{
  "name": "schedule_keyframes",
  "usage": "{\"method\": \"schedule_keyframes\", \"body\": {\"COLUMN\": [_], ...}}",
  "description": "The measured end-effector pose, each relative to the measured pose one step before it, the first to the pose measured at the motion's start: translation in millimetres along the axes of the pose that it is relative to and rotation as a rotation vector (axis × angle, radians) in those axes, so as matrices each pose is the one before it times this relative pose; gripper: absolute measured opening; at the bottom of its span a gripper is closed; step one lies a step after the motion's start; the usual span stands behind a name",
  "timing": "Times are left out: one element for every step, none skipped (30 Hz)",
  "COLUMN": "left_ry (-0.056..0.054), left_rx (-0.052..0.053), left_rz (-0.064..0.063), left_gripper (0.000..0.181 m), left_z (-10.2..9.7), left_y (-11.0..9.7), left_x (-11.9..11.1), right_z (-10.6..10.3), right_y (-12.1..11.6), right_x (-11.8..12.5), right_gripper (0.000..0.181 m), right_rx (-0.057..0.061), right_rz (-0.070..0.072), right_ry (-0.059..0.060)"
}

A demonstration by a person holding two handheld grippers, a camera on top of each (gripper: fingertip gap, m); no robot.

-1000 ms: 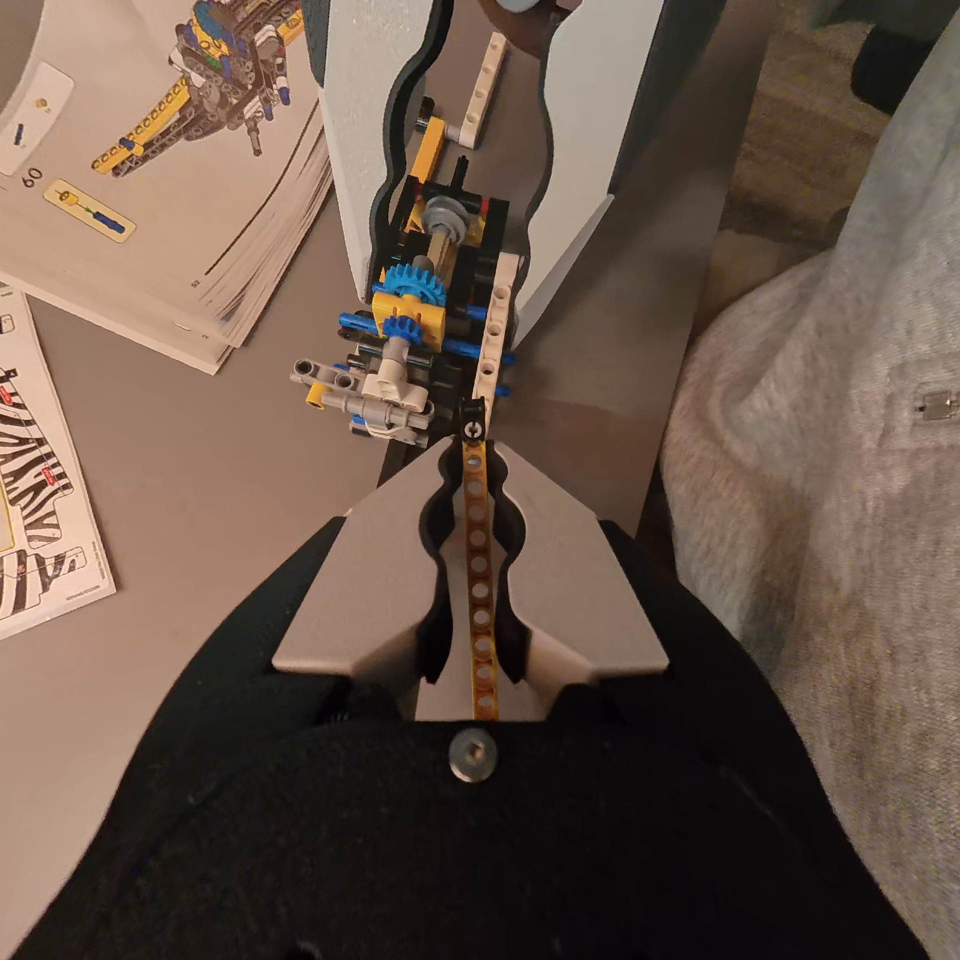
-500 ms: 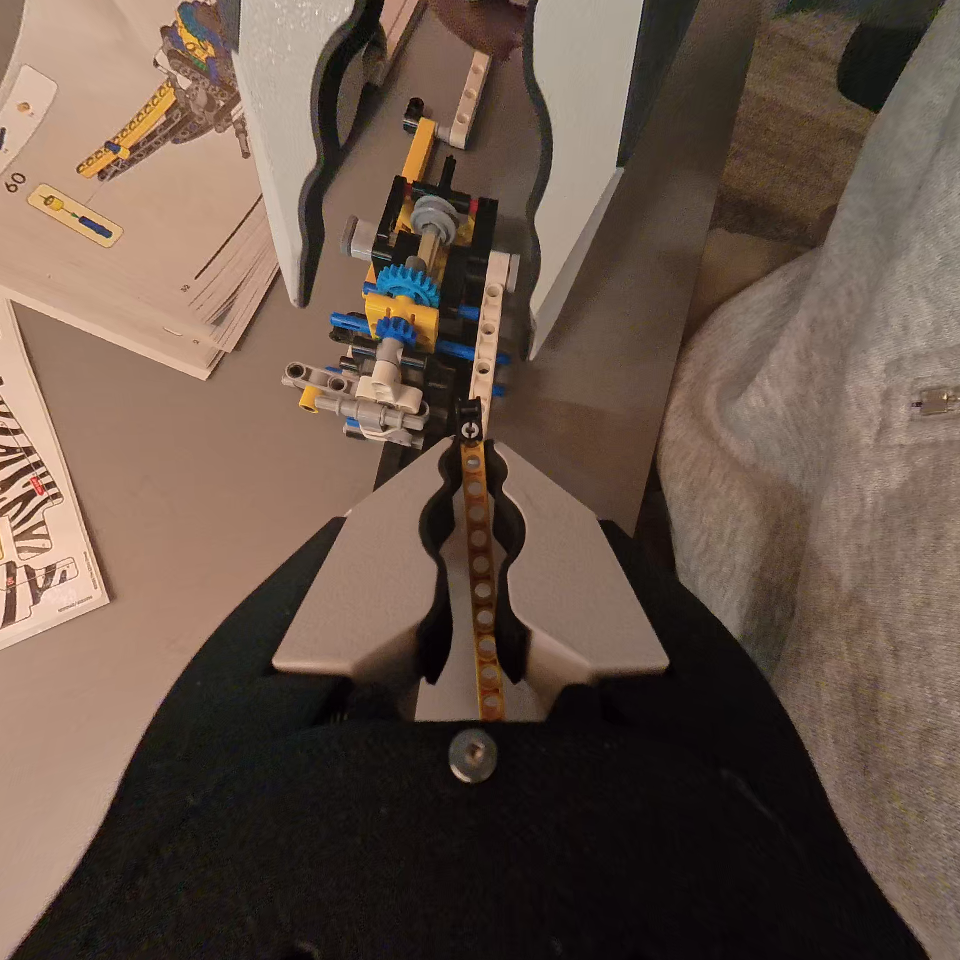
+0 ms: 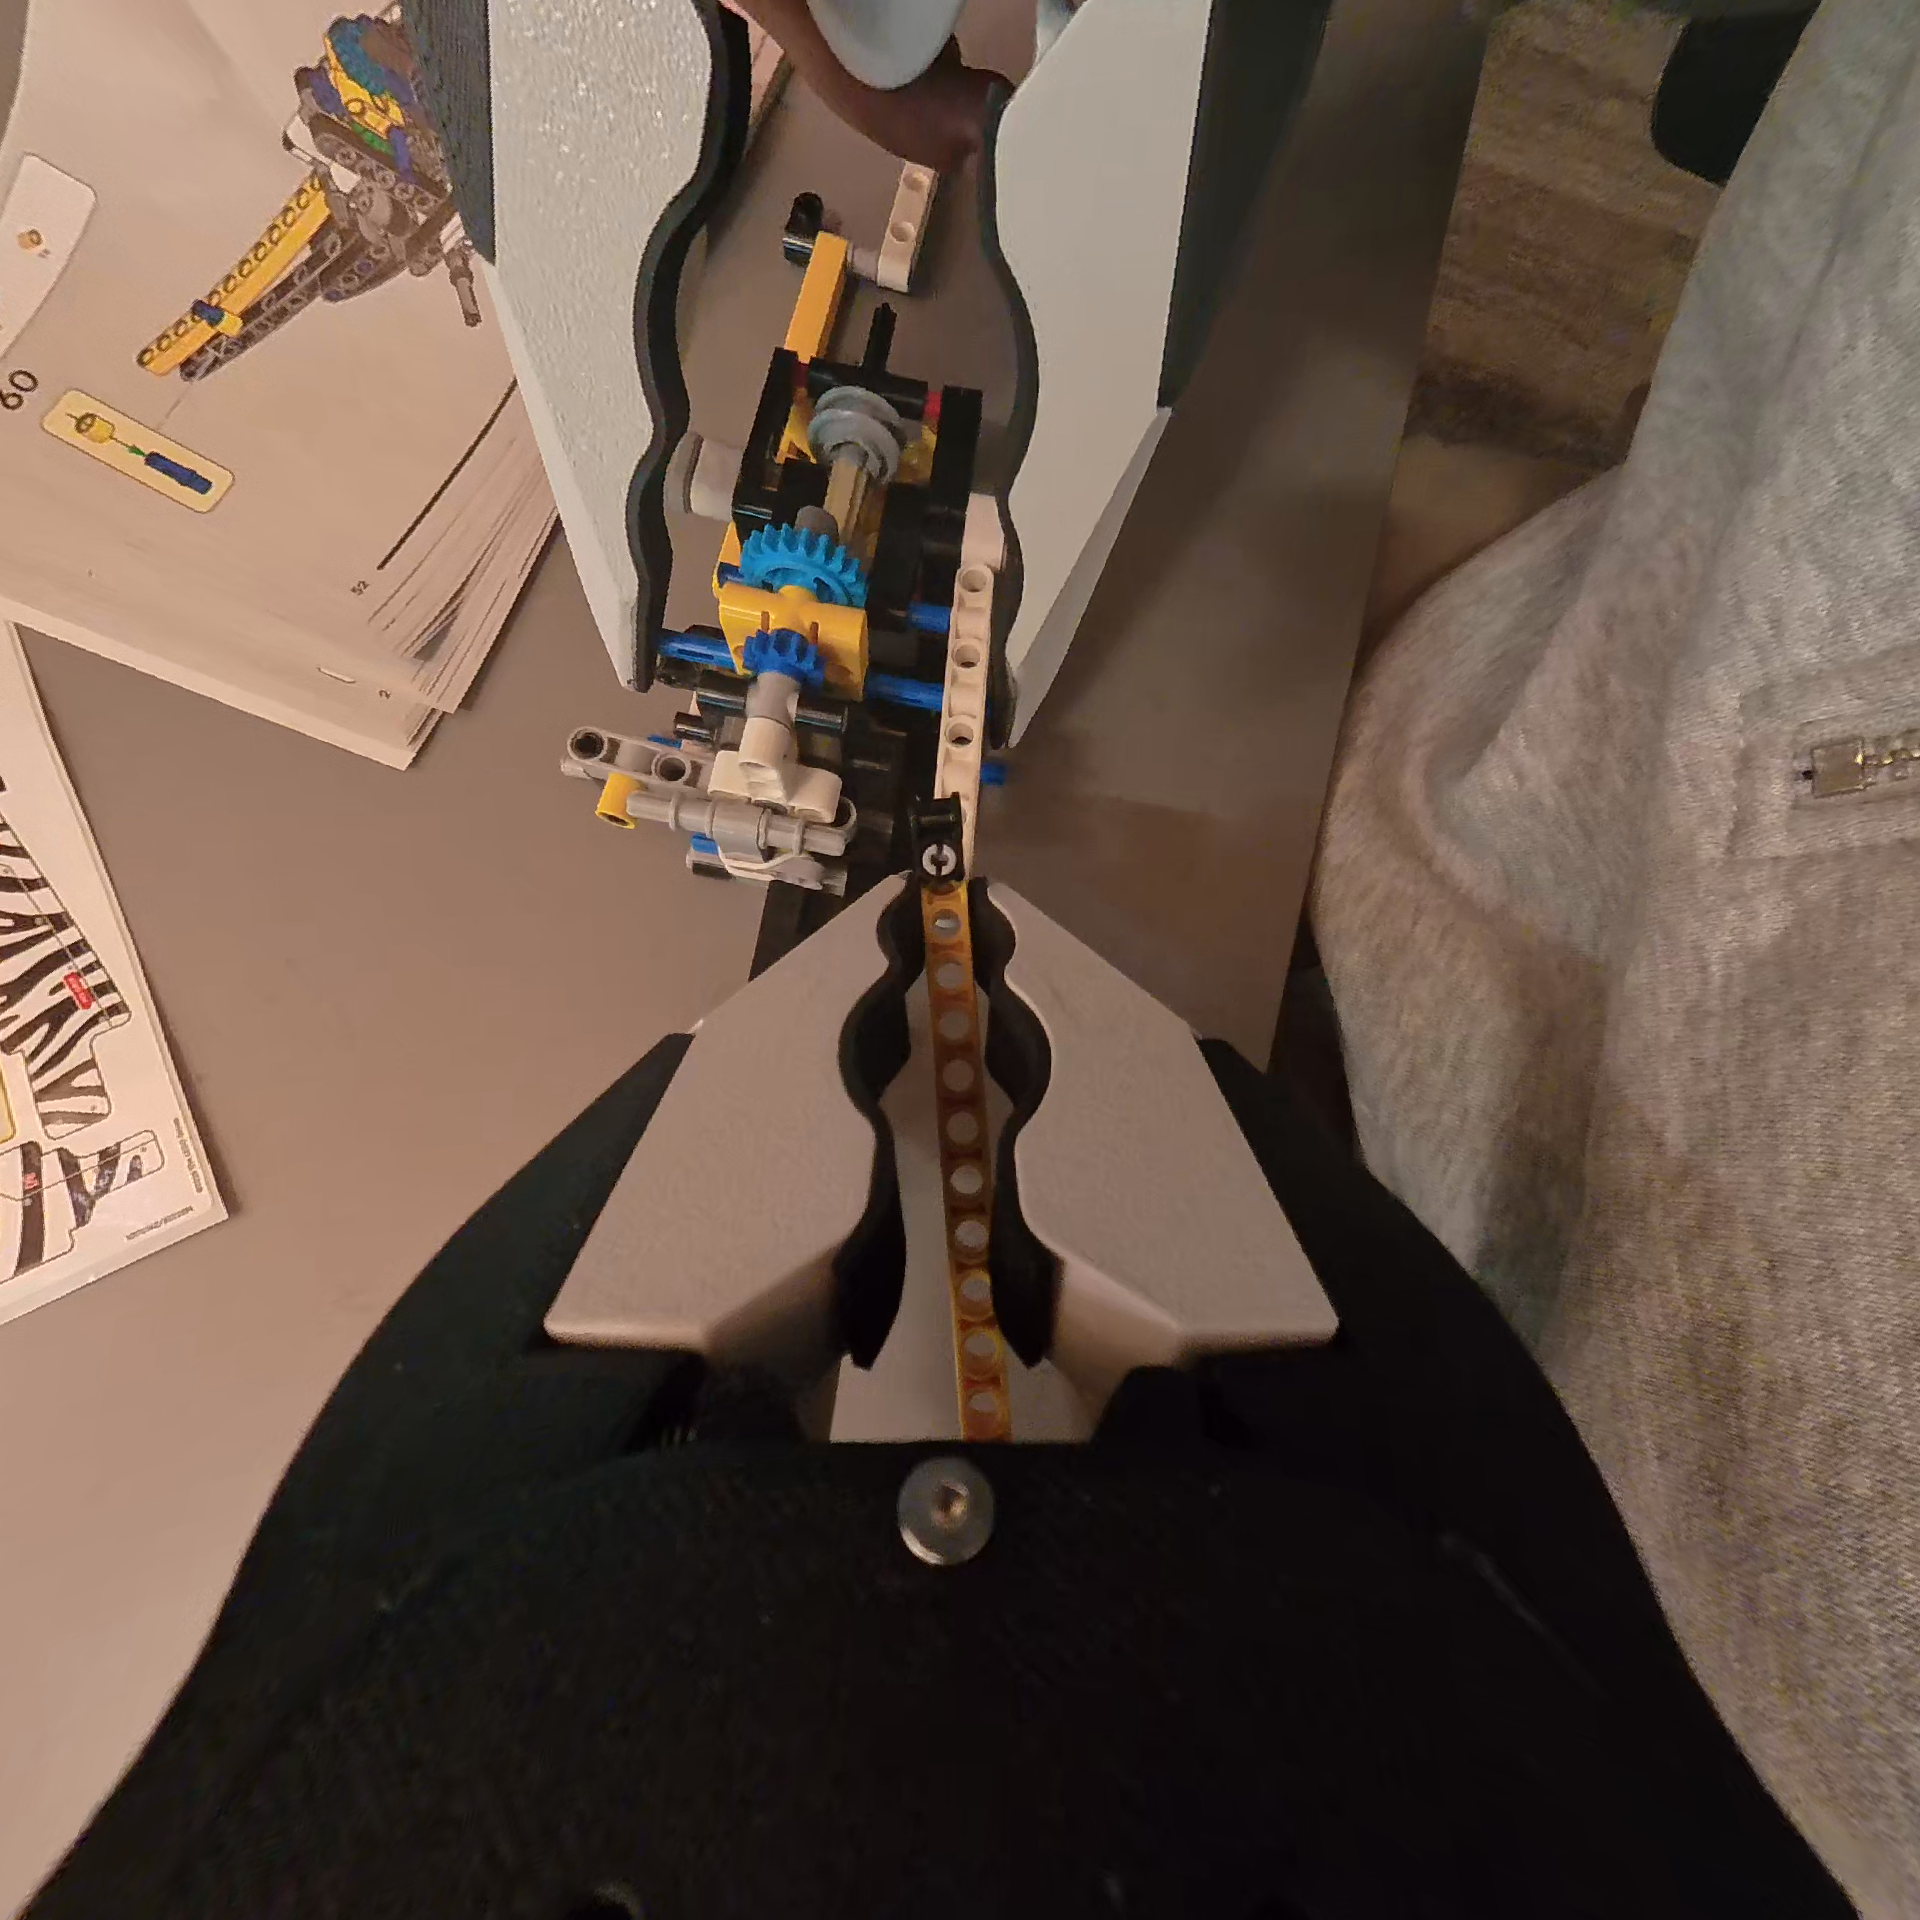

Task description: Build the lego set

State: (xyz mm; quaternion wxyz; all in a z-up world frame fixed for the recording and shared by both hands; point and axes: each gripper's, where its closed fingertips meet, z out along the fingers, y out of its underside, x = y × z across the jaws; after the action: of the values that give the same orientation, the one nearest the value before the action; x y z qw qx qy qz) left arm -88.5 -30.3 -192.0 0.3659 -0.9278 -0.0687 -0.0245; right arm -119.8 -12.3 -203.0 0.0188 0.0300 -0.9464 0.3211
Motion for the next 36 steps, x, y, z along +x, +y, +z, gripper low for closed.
{"method": "schedule_keyframes", "body": {"left_ry": [0.0005, -0.0005, -0.0009, -0.0018, -0.003, -0.0072, -0.0078, -0.0075, -0.009, -0.0072, -0.0052, -0.0064, -0.0087, -0.0043, -0.003, -0.0033, -0.0031, -0.0017, -0.0011, -0.0002, 0.0004, -0.0024, -0.0014, -0.0006, -0.003, -0.0054, -0.0017, 0.0004, 0.0008, -0.0011, -0.0033, -0.0039, -0.0035, -0.0038, -0.0069, -0.0018], "left_rx": [-0.0013, -0.0007, 0.0009, 0.0015, 0.0019, 0.0013, 0.0005, 0.0024, 0.0056, 0.006, 0.0058, 0.0057, 0.0029, -0.0005, 0.0019, -0.0008, -0.0021, 0.0002, -0.0014, -0.0007, 0.0014, 0.0003, -0.0016, -0.0019, -0.001, 0.001, -0.0011, 0.0002, 0.0018, 0.0008, 0.001, 0.0033, 0.0029, 0.0053, 0.0054, 0.0011], "left_rz": [0.0031, 0.0031, 0.0028, 0.0049, 0.0094, 0.0141, 0.0148, 0.0166, 0.0174, 0.0144, 0.0109, 0.0099, 0.0075, -0.0022, -0.0009, 0.0014, -0.0024, -0.0009, 0.0003, -0.0048, -0.0035, 0.0031, 0.0014, 0.0037, 0.0057, 0.007, 0.004, -0.0008, -0.0014, -0.0009, -0.0006, -0.0004, 0.0015, 0.0034, 0.0077, 0.0024], "left_gripper": [0.005, 0.005, 0.005, 0.005, 0.005, 0.005, 0.005, 0.005, 0.005, 0.005, 0.005, 0.005, 0.005, 0.005, 0.004, 0.005, 0.004, 0.004, 0.004, 0.004, 0.004, 0.004, 0.004, 0.004, 0.004, 0.004, 0.004, 0.004, 0.004, 0.004, 0.004, 0.004, 0.004, 0.004, 0.004, 0.004], "left_z": [-0.03, 0.09, 0.06, -0.11, -0.17, -0.15, 0.06, 0.18, 0.18, 0.28, 0.27, 0.11, 0.1, 0.21, -0.2, -0.18, -0.11, -0.12, -0.02, -0.18, -0.18, -0.02, 0.16, 0.14, -0.04, -0.08, 0.15, 0.03, -0.22, -0.02, 0.12, 0.04, 0.13, -0.01, -0.08, 0.41], "left_y": [-0.14, 0.13, -0.24, -0.21, -0.4, -0.18, -0.09, 0.05, -0.07, 0.03, 0.17, -0.12, 0.05, 0.07, -0.25, -0.09, -0.06, -0.36, 0.06, -0.04, -0.48, -0.17, -0.2, -0.16, -0.35, -0.48, 0.02, -0.18, -0.31, -0.04, -0.07, -0.18, 0.16, -0.17, -0.19, 0.26], "left_x": [0.1, 0.02, -0.1, -0.1, 0.05, -0.18, -0.21, -0.24, -0.43, -0.16, -0.04, -0.12, -0.25, 0.08, 0.22, 0.14, 0.15, 0.53, 0.53, 0.2, 0.18, -0.05, -0.16, -0.2, -0.41, -0.56, 0.0, 0.01, 0.07, -0.1, -0.21, -0.04, 0.09, 0.09, -0.14, 0.33], "right_z": [0.18, 0.02, 0.08, 0.03, 0.01, 0.02, 0.13, 0.04, -0.09, -0.06, 0.05, -0.14, -0.08, 0.14, -0.21, -0.06, -0.16, -0.05, -0.21, -0.07, -0.22, -0.18, -0.05, -0.16, 0.09, 0.02, -0.08, 0.0, -0.12, 0.1, -0.2, -0.25, -0.17, -0.17, -0.02, -0.05], "right_y": [-0.07, -0.05, -0.13, -0.26, 0.29, 0.17, 0.17, -0.46, 0.16, 0.09, -0.17, -0.04, -0.21, 0.18, 0.25, 0.14, 0.11, 0.13, 0.13, 0.09, 0.14, 0.12, 0.21, 0.13, 0.07, -0.19, 0.14, 0.03, 0.09, 0.13, 0.26, 0.21, 0.07, 0.03, -0.08, -0.14], "right_x": [-0.19, -0.4, -0.27, -0.59, 0.07, 0.07, 0.15, -0.9, -0.08, -0.27, -0.6, 0.23, -0.3, 0.11, 0.06, 0.01, 0.22, 0.06, 0.11, 0.01, -0.07, -0.14, -0.14, -0.03, -0.1, -0.56, -0.1, 0.02, 0.04, 0.21, 0.38, 0.66, 0.3, 0.33, -0.09, -0.29], "right_gripper": [0.068, 0.068, 0.068, 0.068, 0.068, 0.068, 0.068, 0.069, 0.069, 0.069, 0.069, 0.069, 0.069, 0.069, 0.069, 0.069, 0.068, 0.068, 0.068, 0.068, 0.068, 0.068, 0.068, 0.068, 0.068, 0.068, 0.068, 0.068, 0.068, 0.068, 0.068, 0.068, 0.068, 0.068, 0.068, 0.068], "right_rx": [-0.0003, -0.0005, -0.0005, 0.0, 0.0005, -0.0008, -0.0012, -0.002, -0.002, -0.0023, -0.0013, 0.0002, 0.0012, 0.0014, 0.0023, 0.0008, -0.0001, -0.0012, -0.0023, -0.0015, -0.001, -0.0007, 0.0, -0.0008, -0.0021, -0.0031, -0.0032, -0.0015, -0.0001, 0.0006, -0.0003, -0.0015, -0.0011, -0.0002, 0.0002, -0.0002], "right_rz": [-0.0009, -0.0022, -0.0015, -0.0007, -0.0015, -0.0028, -0.0049, -0.0041, -0.0031, -0.0031, -0.0036, -0.0024, -0.0007, -0.001, -0.0016, 0.0003, -0.0012, -0.0038, -0.002, -0.0004, -0.0005, 0.0005, -0.0008, -0.0059, -0.0036, -0.002, -0.0035, -0.0016, 0.0013, 0.0019, -0.0017, -0.0022, -0.0016, -0.0016, -0.0013, 0.0011], "right_ry": [-0.0004, 0.0003, 0.0008, 0.0003, -0.0001, -0.0002, 0.0022, 0.0026, 0.0014, 0.0021, 0.003, 0.0025, 0.0017, 0.0042, 0.0035, 0.0033, 0.006, 0.0049, 0.0032, 0.0027, 0.0006, -0.0015, -0.0005, 0.0011, 0.0003, -0.0004, 0.0009, 0.0007, -0.0019, -0.0016, 0.0027, 0.0043, 0.0026, 0.003, 0.0015, -0.0003]}}
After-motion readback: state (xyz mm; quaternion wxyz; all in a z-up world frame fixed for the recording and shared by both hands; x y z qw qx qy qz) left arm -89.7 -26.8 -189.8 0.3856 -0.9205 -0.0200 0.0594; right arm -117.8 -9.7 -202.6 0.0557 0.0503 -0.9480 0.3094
